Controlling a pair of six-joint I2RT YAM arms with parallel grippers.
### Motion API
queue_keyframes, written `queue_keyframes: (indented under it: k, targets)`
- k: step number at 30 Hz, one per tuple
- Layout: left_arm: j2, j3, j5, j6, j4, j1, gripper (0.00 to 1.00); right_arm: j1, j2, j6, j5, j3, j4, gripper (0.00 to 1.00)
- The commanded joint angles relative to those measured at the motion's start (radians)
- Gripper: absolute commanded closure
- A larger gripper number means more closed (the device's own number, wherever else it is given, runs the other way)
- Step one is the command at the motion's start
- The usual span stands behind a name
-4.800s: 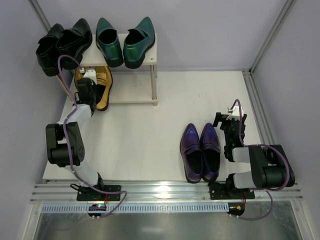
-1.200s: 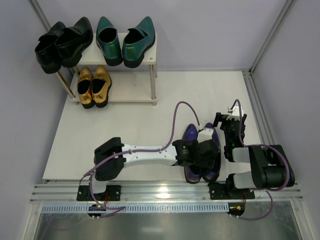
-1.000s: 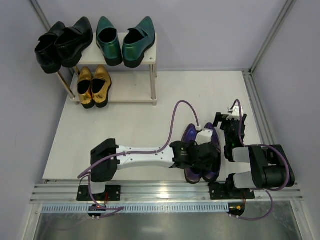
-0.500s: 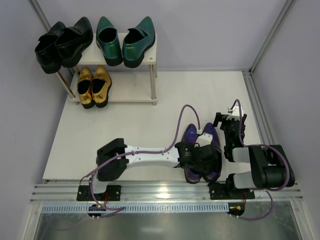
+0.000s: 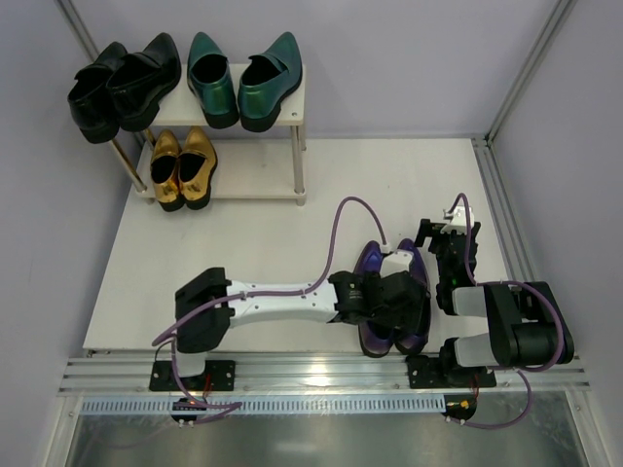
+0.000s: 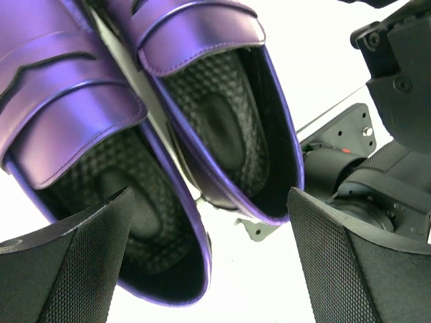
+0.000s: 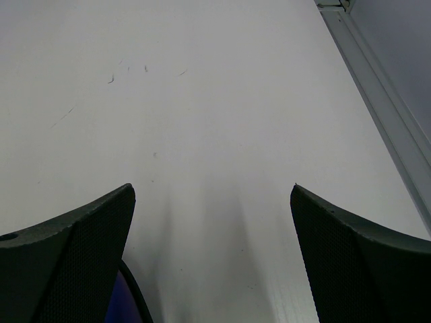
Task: Place and organize the shoes onto the shoe shelf
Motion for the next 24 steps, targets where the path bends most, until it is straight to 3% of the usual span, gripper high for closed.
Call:
queue_keyframes:
  k: [1,5,10,13,15,21,24]
  targets:
    - [0.037,0.023,0.033,-0.013,0.062,0.010,0.08,-0.003,-0.014,0.014,-0.009,0.007,0.051,0.03]
    - [0.112,0.046,0.040,-0.025,0.022,0.016,0.10,-0.001,-0.014,0.014,-0.009,0.009,0.051,0.03]
    - [0.160,0.043,0.101,-0.014,0.026,0.029,0.23,-0.003,-0.012,0.014,-0.009,0.009,0.051,0.03]
    - [0.154,0.031,0.144,0.018,0.036,0.033,0.61,-0.003,-0.014,0.014,-0.009,0.009,0.050,0.03]
    - [0.116,-0.001,0.142,0.036,0.017,0.033,0.99,-0.001,-0.014,0.014,-0.010,0.009,0.050,0.03]
    - [-0.062,-0.124,0.012,0.073,-0.136,0.032,1.00,-0.003,-0.014,0.014,-0.007,0.009,0.051,0.03]
    - [-0.188,-0.173,-0.139,0.069,-0.272,0.033,1.00,-0.001,-0.012,0.014,-0.009,0.009,0.051,0.03]
